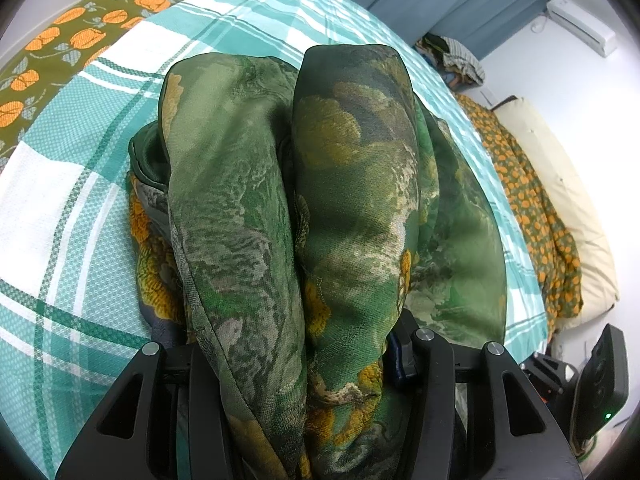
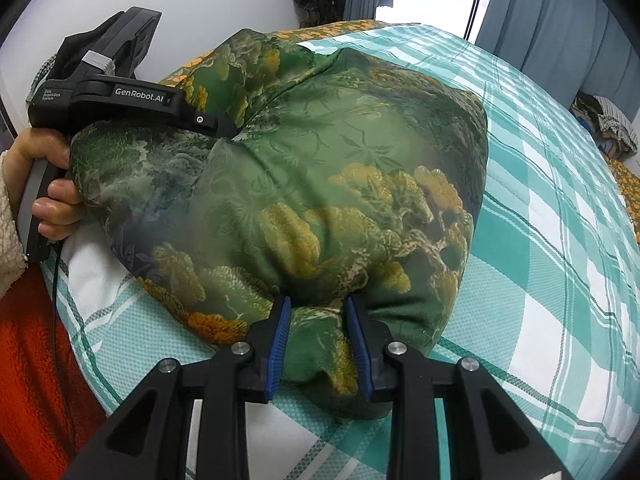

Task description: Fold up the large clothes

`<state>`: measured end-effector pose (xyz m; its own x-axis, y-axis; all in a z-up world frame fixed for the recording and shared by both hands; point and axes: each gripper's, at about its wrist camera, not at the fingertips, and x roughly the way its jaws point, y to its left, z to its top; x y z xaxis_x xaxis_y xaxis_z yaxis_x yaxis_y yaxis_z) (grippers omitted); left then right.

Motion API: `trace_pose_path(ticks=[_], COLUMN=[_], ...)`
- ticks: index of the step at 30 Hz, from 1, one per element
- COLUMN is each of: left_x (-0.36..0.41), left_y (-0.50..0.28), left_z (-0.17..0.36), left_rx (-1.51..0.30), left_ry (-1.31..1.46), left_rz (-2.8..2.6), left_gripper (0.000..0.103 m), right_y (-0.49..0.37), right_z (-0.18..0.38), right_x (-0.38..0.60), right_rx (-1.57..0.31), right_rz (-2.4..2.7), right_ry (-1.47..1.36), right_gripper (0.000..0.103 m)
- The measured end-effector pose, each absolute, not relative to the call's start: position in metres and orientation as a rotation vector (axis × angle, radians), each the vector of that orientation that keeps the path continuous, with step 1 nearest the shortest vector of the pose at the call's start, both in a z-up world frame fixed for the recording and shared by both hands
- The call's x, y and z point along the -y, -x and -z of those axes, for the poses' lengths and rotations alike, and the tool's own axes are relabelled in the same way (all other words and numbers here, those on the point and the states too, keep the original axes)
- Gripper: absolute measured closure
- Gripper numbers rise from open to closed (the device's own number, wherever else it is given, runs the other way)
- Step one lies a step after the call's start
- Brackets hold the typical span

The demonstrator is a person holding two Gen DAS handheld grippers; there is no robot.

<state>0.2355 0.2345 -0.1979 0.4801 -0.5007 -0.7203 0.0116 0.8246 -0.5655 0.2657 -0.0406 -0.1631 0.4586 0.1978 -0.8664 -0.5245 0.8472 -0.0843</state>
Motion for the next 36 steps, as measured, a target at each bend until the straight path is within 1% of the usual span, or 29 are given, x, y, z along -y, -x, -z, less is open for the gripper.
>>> trace_pose_path(ticks=[14, 16, 19, 21, 23, 24, 26, 27, 28, 29, 30, 31, 34, 36], left_x=[-0.234, -0.232, -0.227, -0.225, -0.224, -0.226, -0.231, -0.236, -0.241, -0.249, -0.254, -0.262, -0.276, -0.278], left_y=[-0.235, -0.234, -0.231, -0.227, -0.219, -0.213, -0.201, -0.191, -0.183, -0.172, -0.166, -0.158, -0.148, -0.150], left_z=[0.197, 0.194, 0.185, 0.175, 0.166, 0.160, 0.152, 0.146, 0.143, 0.140, 0.139, 0.141, 0.150, 0.161], left_rx=[-1.033, -1.032, -1.026, -1.007, -0.989, -0.978, -0.960, -0.945, -0.931, -0.907, -0.894, -0.883, -0.900, -0.964], left_ry=[0.533, 0.528, 0.506, 0.501, 0.513, 0.533, 0.564, 0.580, 0.591, 0.613, 0.629, 0.649, 0.599, 0.543], left_rz=[0.325, 0.312, 0.283, 0.261, 0.250, 0.246, 0.226, 0.192, 0.162, 0.128, 0.115, 0.102, -0.052, -0.155], left_gripper=[0.052, 0.052, 0.048, 0.042, 0.033, 0.032, 0.020, 0.013, 0.010, 0.009, 0.008, 0.007, 0.000, 0.000], right_y=[-0.265, -0.265, -0.265, -0.265, -0.265, -0.262, -0.257, -0.255, -0.252, -0.250, -0.248, -0.246, -0.245, -0.246], right_z=[0.163, 0.164, 0.163, 0.159, 0.154, 0.149, 0.141, 0.137, 0.132, 0.128, 0.124, 0.121, 0.122, 0.128], right_x=[0.040, 0.039, 0.041, 0.045, 0.053, 0.056, 0.061, 0.064, 0.067, 0.070, 0.073, 0.077, 0.085, 0.088], right_rx=[-0.999, -1.000, -1.005, -1.002, -0.989, -0.979, -0.967, -0.963, -0.960, -0.956, -0.951, -0.948, -0.973, -1.012], right_rz=[-0.456, -0.455, -0.457, -0.458, -0.457, -0.452, -0.448, -0.446, -0.447, -0.449, -0.449, -0.448, -0.438, -0.415], right_ry=[0.365, 0.365, 0.353, 0.322, 0.289, 0.275, 0.256, 0.245, 0.230, 0.216, 0.197, 0.175, 0.130, 0.114], right_gripper=[0.073, 0.073, 0.072, 0.072, 0.072, 0.072, 0.068, 0.062, 0.054, 0.050, 0.043, 0.038, 0.038, 0.038])
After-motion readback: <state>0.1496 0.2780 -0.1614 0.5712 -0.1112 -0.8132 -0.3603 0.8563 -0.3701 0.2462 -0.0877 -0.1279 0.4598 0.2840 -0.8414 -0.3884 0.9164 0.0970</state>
